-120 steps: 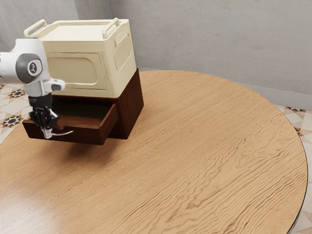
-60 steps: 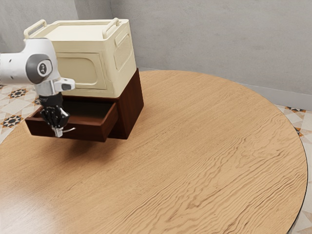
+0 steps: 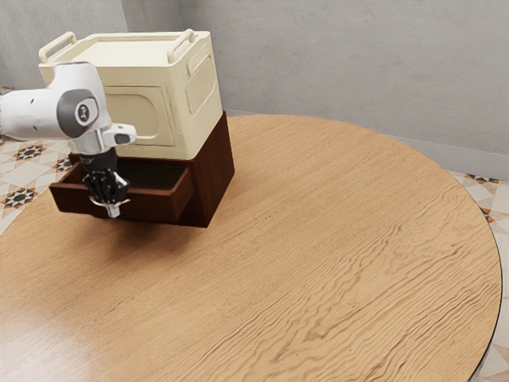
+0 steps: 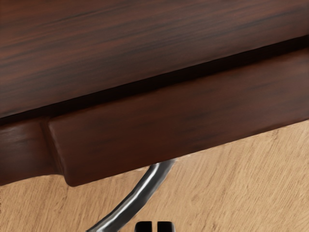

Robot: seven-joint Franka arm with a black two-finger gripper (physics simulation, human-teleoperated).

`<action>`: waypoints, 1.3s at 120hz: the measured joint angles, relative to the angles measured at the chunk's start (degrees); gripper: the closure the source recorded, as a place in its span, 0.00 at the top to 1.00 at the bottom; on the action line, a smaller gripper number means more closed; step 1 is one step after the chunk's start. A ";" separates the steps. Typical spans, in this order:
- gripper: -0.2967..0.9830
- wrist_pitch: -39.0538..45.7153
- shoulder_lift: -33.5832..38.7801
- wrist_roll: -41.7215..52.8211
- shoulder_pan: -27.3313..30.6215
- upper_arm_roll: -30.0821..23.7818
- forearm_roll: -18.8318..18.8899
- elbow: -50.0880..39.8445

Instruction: Push the drawer handle with one arm to close the drawer

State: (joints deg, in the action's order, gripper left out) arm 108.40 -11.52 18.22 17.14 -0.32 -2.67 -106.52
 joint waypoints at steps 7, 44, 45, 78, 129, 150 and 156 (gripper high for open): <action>0.15 0.56 -0.66 -0.02 0.18 -0.05 -0.05 0.76; 0.15 4.03 -2.49 -0.13 0.89 -0.04 -1.56 3.19; 0.15 4.19 -2.51 -0.13 0.90 -0.04 -1.58 3.20; 0.16 9.79 -2.37 -0.31 1.01 -0.39 -2.10 2.70; 0.15 17.49 -4.65 -0.42 1.62 -1.45 -2.35 2.61; 0.16 20.38 -5.01 -0.42 2.00 -1.45 -2.13 2.68; 0.15 21.26 -5.20 -0.43 2.12 -1.45 -2.08 2.69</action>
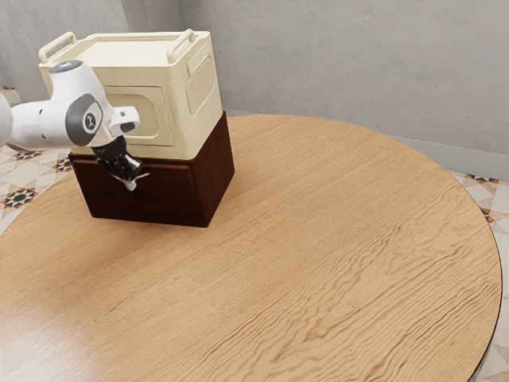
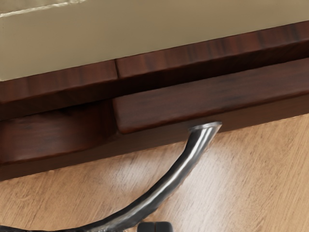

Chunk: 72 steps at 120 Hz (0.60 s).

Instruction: Push the drawer handle with one arm to close the drawer

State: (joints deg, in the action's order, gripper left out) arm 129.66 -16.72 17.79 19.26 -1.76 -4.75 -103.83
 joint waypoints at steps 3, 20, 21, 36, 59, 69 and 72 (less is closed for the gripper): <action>0.15 0.42 -0.12 -0.01 0.03 0.00 0.02 0.00; 0.15 2.83 -0.62 -0.07 0.07 0.00 0.10 0.05; 0.15 2.98 -0.66 -0.07 0.07 0.00 0.10 0.05; 0.19 4.56 0.90 0.30 0.99 0.00 -0.35 -1.66; 0.23 -13.98 25.08 0.77 3.28 -0.13 -0.09 -4.87; 0.38 -28.50 25.68 4.37 -8.14 1.38 1.80 6.07; 0.42 -32.16 24.96 5.65 -11.54 1.48 2.39 9.45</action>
State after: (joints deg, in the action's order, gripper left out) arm 97.50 8.23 23.44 7.72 -0.28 -2.36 -94.38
